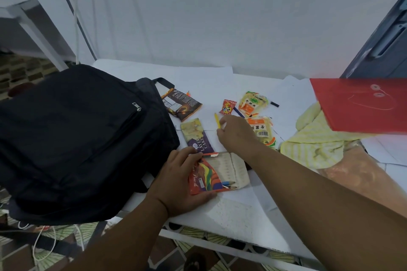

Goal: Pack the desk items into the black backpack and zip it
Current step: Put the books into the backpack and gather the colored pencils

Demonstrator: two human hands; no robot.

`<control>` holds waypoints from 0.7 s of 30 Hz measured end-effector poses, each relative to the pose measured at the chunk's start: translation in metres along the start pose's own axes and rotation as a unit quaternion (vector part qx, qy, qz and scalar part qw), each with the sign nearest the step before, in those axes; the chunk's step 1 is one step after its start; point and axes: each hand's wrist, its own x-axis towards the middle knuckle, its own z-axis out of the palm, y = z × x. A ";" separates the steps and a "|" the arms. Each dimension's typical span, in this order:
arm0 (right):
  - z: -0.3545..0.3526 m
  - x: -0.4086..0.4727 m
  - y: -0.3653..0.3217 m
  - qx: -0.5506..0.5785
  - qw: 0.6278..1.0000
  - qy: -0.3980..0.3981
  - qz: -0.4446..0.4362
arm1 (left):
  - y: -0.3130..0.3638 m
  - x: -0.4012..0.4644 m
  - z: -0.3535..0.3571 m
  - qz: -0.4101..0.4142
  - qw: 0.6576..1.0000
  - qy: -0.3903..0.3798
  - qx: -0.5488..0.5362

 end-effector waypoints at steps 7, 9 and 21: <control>-0.027 -0.037 0.000 0.160 0.985 0.046 -0.051 | 0.000 0.000 0.000 -0.016 1.000 -0.008 -0.009; -0.031 -0.056 0.006 0.171 0.981 0.010 -0.088 | 0.000 -0.001 0.000 -0.014 1.000 -0.007 -0.010; -0.011 -0.100 0.049 -0.127 0.952 0.012 -0.279 | 0.001 -0.001 0.000 -0.018 1.000 -0.010 -0.002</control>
